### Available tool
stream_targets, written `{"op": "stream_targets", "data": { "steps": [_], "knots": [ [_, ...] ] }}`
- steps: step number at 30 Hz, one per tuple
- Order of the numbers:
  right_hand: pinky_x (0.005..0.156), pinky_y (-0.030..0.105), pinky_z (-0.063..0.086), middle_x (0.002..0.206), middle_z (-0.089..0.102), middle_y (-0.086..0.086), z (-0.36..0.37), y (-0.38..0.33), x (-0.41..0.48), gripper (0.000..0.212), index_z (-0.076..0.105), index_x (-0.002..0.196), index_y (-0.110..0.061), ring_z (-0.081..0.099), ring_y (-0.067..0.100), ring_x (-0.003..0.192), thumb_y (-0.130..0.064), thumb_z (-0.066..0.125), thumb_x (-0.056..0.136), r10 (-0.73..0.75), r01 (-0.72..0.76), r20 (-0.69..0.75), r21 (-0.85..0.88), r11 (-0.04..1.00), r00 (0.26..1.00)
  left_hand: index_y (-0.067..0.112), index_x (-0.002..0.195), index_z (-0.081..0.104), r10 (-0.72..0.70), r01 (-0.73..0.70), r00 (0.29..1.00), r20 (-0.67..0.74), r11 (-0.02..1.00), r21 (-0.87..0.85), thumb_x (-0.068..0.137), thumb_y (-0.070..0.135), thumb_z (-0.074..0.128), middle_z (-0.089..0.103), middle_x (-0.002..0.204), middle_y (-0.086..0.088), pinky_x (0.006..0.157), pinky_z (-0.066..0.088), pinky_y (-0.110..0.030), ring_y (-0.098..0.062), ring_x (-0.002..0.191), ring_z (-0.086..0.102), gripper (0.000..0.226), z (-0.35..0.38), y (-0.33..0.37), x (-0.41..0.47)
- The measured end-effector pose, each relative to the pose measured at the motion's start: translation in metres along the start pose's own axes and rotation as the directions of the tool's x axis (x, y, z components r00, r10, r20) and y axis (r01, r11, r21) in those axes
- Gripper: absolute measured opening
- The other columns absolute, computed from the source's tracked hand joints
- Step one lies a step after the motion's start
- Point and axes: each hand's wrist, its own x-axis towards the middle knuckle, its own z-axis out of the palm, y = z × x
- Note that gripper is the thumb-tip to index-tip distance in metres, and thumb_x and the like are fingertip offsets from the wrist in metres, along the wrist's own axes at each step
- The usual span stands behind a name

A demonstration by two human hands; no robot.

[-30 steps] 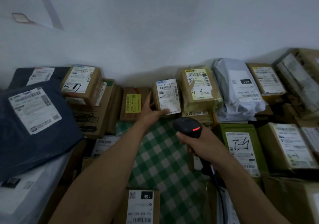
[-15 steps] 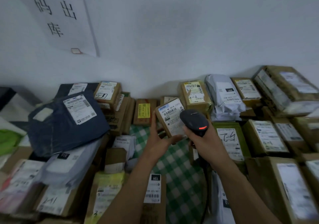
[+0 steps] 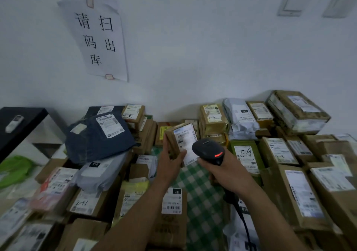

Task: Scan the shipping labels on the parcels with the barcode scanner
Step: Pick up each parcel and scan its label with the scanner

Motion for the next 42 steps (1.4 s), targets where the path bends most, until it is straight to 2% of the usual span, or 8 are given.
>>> {"op": "stream_targets", "data": {
  "steps": [6,9,12,22,30,37,40,42],
  "knots": [
    [0.052,0.008,0.047,0.102,0.072,-0.009,0.008,-0.013,-0.025,0.051,0.055,0.136,-0.033,0.067,-0.005,0.061,-0.037,0.077,0.091,0.007,-0.006,0.024,-0.023,1.0,1.0,0.029,0.164,0.006,-0.021,0.02,1.0,0.012,0.999,0.045,0.099,0.018,0.069,0.061,0.125,0.008,0.065,0.051,-0.005,0.026,0.081,0.06,0.091,-0.013,-0.009,-0.008],
    [0.053,0.01,0.047,0.09,0.077,-0.005,0.01,-0.016,-0.031,0.046,0.056,0.135,-0.032,0.065,-0.003,0.057,-0.037,0.075,0.093,0.0,0.001,0.043,-0.038,0.999,0.999,0.033,0.165,0.009,0.002,-0.002,1.0,0.0,0.999,0.051,0.098,0.024,0.069,0.061,0.131,0.009,0.072,0.054,-0.009,0.016,0.094,0.066,0.09,-0.015,-0.019,-0.008],
    [0.057,0.017,0.052,0.084,0.076,0.0,0.015,-0.017,-0.035,0.04,0.059,0.131,-0.036,0.062,0.001,0.057,-0.039,0.074,0.094,-0.011,0.013,0.075,-0.031,0.999,0.997,0.047,0.162,0.014,-0.02,0.022,0.999,-0.033,0.997,0.067,0.085,0.059,0.067,0.058,0.145,0.0,0.09,0.058,-0.024,-0.007,0.118,0.065,0.095,-0.017,-0.033,-0.005],
    [0.061,0.021,0.054,0.086,0.076,0.004,0.017,-0.016,-0.036,0.036,0.059,0.126,-0.041,0.062,0.005,0.061,-0.039,0.074,0.094,-0.004,0.003,0.101,0.008,1.0,0.995,0.053,0.157,0.024,-0.041,0.049,0.996,-0.076,0.994,0.099,0.076,0.079,0.064,0.059,0.142,0.0,0.098,0.058,-0.049,-0.017,0.124,0.062,0.094,-0.021,-0.068,0.01],
    [0.059,0.021,0.051,0.086,0.077,0.004,0.016,-0.009,-0.021,0.035,0.06,0.128,-0.039,0.061,0.005,0.058,-0.038,0.073,0.095,-0.002,0.001,0.124,0.012,1.0,0.992,0.067,0.152,-0.008,-0.028,0.038,0.996,-0.089,0.993,0.114,0.077,0.07,0.062,0.05,0.155,-0.003,0.11,0.045,-0.06,-0.029,0.143,0.045,0.102,-0.019,-0.056,0.012],
    [0.062,0.017,0.051,0.099,0.077,-0.008,0.011,0.004,0.016,0.046,0.059,0.135,-0.038,0.07,0.002,0.075,-0.041,0.076,0.092,0.036,-0.039,0.094,0.027,0.999,0.995,0.069,0.151,0.0,-0.146,0.147,0.988,-0.044,0.989,0.026,0.082,0.068,0.065,0.059,0.141,-0.008,0.087,0.062,-0.051,-0.024,0.107,0.071,0.095,-0.017,-0.075,0.045],
    [0.067,0.015,0.05,0.111,0.073,-0.014,0.007,0.004,0.041,0.047,0.059,0.136,-0.039,0.068,0.001,0.094,-0.04,0.076,0.092,0.043,-0.046,0.086,0.043,0.998,0.995,0.048,0.162,0.004,-0.193,0.193,0.981,-0.001,0.981,-0.011,0.098,0.044,0.066,0.058,0.141,0.002,0.091,0.061,-0.048,-0.017,0.106,0.071,0.089,-0.015,-0.062,0.069],
    [0.063,0.015,0.049,0.108,0.073,-0.013,0.006,0.005,0.061,0.042,0.059,0.131,-0.041,0.067,-0.002,0.085,-0.038,0.076,0.092,0.035,-0.041,0.074,0.08,0.996,0.997,0.037,0.163,0.014,-0.197,0.197,0.98,0.001,0.98,-0.037,0.1,0.039,0.064,0.056,0.145,0.004,0.099,0.058,-0.048,-0.017,0.115,0.068,0.081,-0.015,-0.055,0.092]
  ]
}}
